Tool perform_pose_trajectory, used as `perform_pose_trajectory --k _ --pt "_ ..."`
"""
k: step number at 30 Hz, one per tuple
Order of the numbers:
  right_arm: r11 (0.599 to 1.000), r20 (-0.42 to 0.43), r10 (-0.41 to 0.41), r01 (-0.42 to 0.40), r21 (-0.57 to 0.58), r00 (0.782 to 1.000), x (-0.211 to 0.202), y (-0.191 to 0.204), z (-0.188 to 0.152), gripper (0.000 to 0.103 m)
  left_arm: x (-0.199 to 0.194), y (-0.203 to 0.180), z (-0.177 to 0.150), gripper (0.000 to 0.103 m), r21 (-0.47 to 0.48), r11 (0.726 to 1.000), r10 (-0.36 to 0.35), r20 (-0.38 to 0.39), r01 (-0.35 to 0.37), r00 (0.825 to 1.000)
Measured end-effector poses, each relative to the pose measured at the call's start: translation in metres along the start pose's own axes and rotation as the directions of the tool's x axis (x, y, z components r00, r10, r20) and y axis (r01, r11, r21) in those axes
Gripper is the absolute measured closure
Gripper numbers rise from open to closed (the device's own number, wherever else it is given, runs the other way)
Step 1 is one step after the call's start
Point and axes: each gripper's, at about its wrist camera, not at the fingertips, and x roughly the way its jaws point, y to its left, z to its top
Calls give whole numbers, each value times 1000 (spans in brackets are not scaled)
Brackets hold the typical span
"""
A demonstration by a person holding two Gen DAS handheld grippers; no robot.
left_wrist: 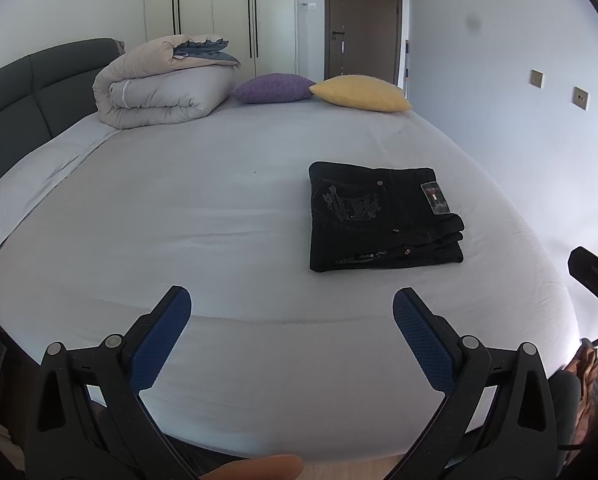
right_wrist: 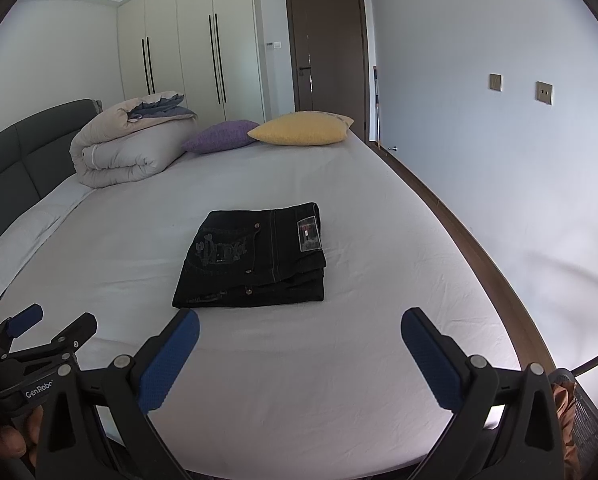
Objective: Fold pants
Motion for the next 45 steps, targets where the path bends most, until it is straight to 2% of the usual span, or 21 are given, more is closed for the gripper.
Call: perform_pose_trajectory --k 45 --pt "1000 -68 1 -3 -22 998 15 9 -8 0 19 -5 -12 0 -12 1000 -6 -31 5 1000"
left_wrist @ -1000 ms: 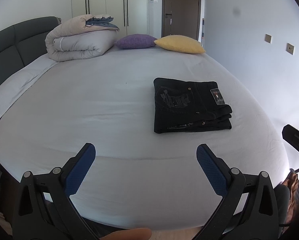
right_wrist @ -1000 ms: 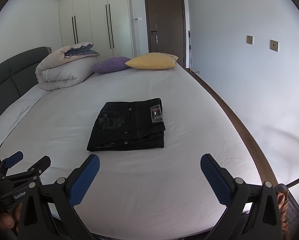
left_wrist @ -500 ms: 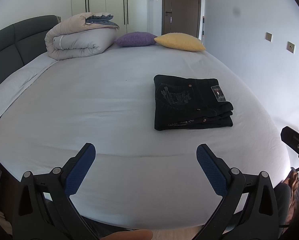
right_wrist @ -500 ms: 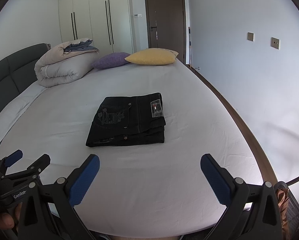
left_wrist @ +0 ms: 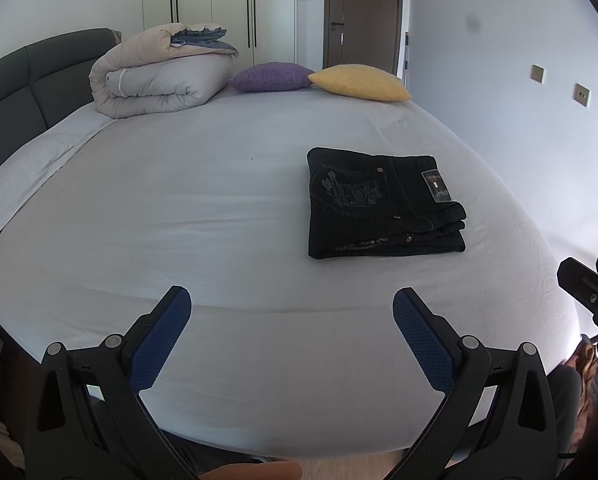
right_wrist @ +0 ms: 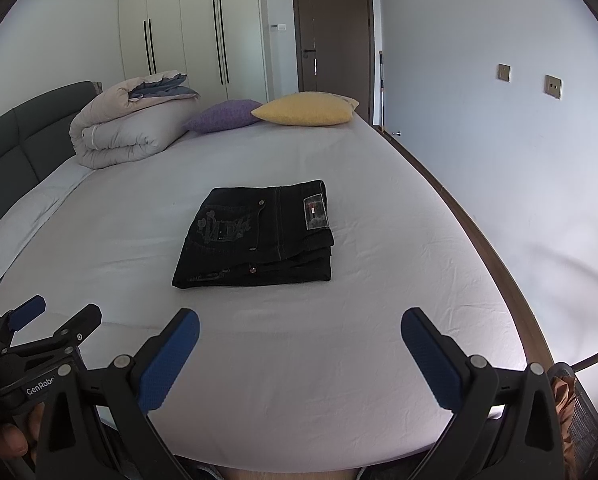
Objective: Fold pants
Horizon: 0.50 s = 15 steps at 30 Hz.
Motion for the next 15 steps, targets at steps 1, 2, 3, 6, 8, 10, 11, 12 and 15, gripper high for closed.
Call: perform_pose_trajectory --k 1,2,3,6,8,10,11,12,15 --pt "1000 -2 0 0 0 1000 0 1 -1 0 0 0 -1 0 -1 1000 -1 0 1 1000" --pt "1000 -3 1 -1 -1 1000 0 1 -1 0 0 0 -2 0 -2 1000 -2 -1 2 1000" --pt "1000 -4 1 -1 -1 1000 1 1 -2 0 1 0 -2 0 -3 1000 -3 -2 3 1000" --pt "1000 -5 3 -3 -2 1000 2 1 -3 0 2 1 -3 0 -4 1000 -5 -6 5 1000" --pt "1000 -6 3 -3 -2 1000 2 2 -3 0 3 1 -4 0 -5 1000 -10 -9 10 1000" --pt "1000 -6 1 -1 -1 1000 1 2 -3 0 4 2 -4 0 -4 1000 -10 -13 10 1000" --pt "1000 -6 2 -2 -2 1000 1 2 -3 0 4 1 -5 0 -2 1000 -9 -14 9 1000" --pt "1000 -7 2 -2 -2 1000 2 2 -3 0 4 1 -6 0 -1 1000 -8 -15 8 1000" --pt "1000 -8 4 -4 -3 1000 3 2 -4 0 6 1 -6 0 -4 1000 -14 -22 14 1000"
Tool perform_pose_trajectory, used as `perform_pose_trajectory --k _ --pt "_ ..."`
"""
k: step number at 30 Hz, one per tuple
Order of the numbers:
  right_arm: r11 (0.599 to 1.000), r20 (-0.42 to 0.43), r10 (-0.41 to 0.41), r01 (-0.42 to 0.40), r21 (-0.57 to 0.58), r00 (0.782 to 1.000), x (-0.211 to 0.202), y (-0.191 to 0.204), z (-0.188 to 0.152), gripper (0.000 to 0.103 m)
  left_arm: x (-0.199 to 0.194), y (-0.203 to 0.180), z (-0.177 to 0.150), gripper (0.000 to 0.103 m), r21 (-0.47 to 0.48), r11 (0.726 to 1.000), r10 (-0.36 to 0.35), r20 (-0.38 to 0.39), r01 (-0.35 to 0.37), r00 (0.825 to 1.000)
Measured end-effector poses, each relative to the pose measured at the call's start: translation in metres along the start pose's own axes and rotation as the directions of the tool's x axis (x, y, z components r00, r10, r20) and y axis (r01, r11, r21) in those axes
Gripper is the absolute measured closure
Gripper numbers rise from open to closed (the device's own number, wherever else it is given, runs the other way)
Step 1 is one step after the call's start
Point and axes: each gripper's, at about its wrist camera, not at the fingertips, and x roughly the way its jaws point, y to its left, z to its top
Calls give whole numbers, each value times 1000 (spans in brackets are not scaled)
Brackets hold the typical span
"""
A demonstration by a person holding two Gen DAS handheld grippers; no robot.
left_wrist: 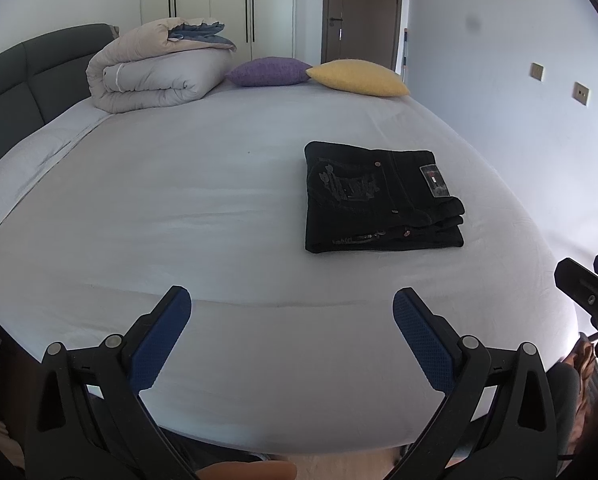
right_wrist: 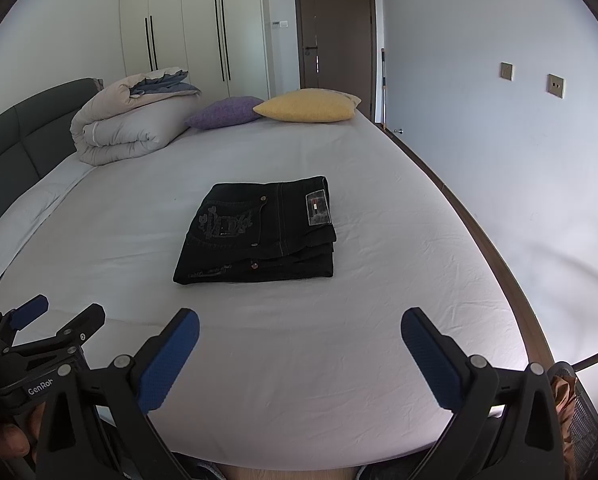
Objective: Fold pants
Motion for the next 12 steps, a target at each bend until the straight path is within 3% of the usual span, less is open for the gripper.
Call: perform_pose_trajectory --k 12 --pt "1000 -10 7 -7 1 1000 3 -3 -3 0 5 5 -1 0 -21 1000 -12 -20 11 1000"
